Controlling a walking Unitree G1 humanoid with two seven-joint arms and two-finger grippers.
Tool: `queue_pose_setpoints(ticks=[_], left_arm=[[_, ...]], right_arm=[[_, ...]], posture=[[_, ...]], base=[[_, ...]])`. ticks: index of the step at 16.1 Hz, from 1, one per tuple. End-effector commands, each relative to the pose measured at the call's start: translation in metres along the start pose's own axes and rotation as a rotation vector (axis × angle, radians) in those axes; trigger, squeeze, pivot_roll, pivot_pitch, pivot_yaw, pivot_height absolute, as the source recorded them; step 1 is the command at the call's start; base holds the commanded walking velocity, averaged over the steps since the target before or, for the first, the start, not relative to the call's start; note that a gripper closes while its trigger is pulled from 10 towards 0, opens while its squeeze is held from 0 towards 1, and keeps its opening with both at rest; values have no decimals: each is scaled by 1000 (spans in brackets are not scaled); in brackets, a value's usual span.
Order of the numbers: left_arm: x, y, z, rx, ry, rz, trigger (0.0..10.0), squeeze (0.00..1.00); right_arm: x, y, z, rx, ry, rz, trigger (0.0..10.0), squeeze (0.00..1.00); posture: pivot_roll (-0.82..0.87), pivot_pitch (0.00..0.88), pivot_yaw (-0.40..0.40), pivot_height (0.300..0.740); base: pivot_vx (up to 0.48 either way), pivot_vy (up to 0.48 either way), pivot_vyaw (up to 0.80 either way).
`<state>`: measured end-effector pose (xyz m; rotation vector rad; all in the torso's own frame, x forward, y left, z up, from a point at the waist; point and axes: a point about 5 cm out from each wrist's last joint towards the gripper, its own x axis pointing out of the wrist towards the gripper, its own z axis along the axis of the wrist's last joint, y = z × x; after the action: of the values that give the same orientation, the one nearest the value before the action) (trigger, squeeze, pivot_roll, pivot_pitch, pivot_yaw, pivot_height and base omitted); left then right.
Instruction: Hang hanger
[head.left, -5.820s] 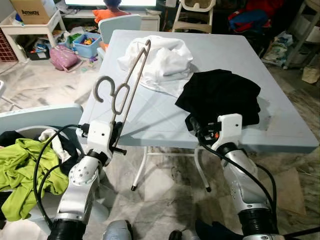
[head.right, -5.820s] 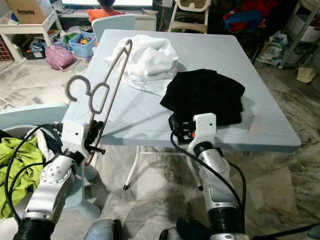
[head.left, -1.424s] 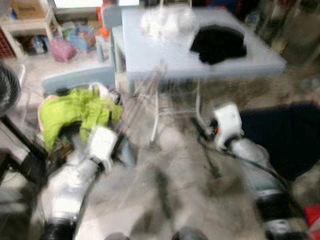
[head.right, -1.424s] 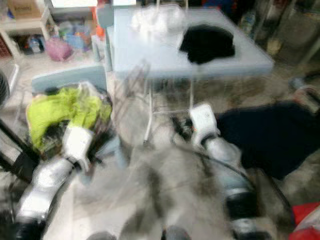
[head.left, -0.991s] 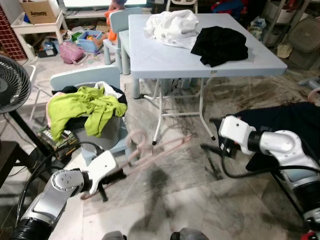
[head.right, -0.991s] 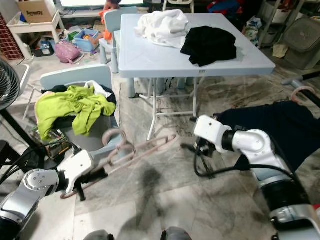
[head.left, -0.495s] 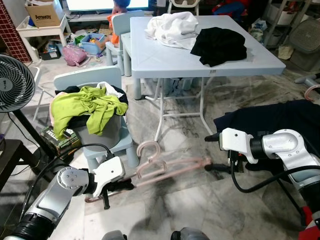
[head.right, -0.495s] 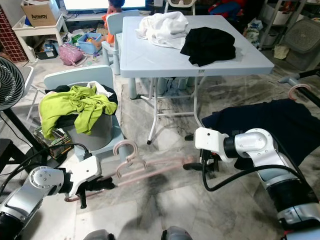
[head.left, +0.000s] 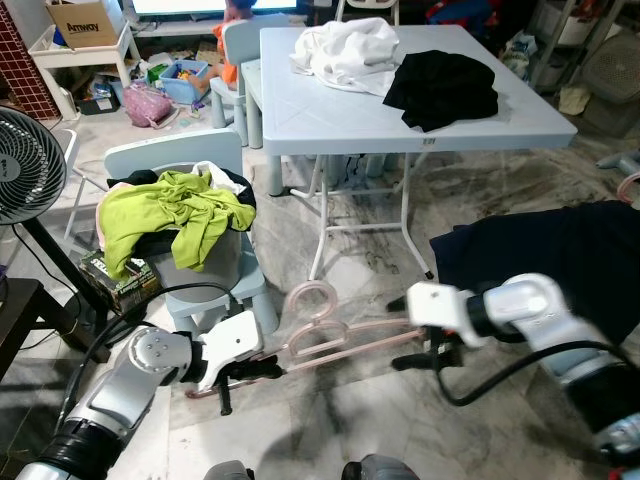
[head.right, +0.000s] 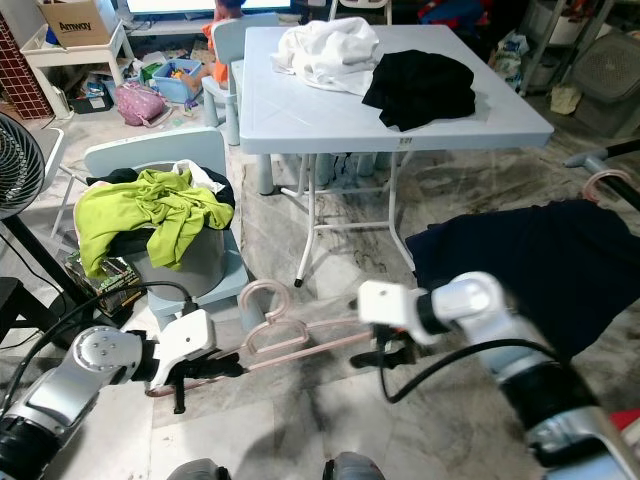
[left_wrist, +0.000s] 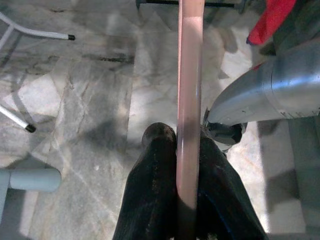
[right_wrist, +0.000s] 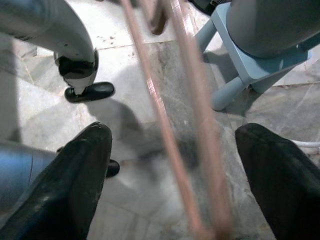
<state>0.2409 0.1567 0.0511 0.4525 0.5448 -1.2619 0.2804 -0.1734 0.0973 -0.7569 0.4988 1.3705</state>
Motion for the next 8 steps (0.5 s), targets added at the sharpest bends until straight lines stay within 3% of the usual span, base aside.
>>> queue_pose_setpoints(ticks=[1, 8], left_arm=[[1, 2, 4, 30, 4, -12, 10000, 0], [9, -1, 5, 55, 14, -40, 10000, 0]], right_arm=[[-2, -6, 5, -19, 13, 0, 0, 0], [-11, 1, 6, -4, 77, 193, 0, 0]], posture=[[-60, 19, -3, 740], [-77, 24, -3, 740]], base=[[0, 0, 0], [0, 0, 0]])
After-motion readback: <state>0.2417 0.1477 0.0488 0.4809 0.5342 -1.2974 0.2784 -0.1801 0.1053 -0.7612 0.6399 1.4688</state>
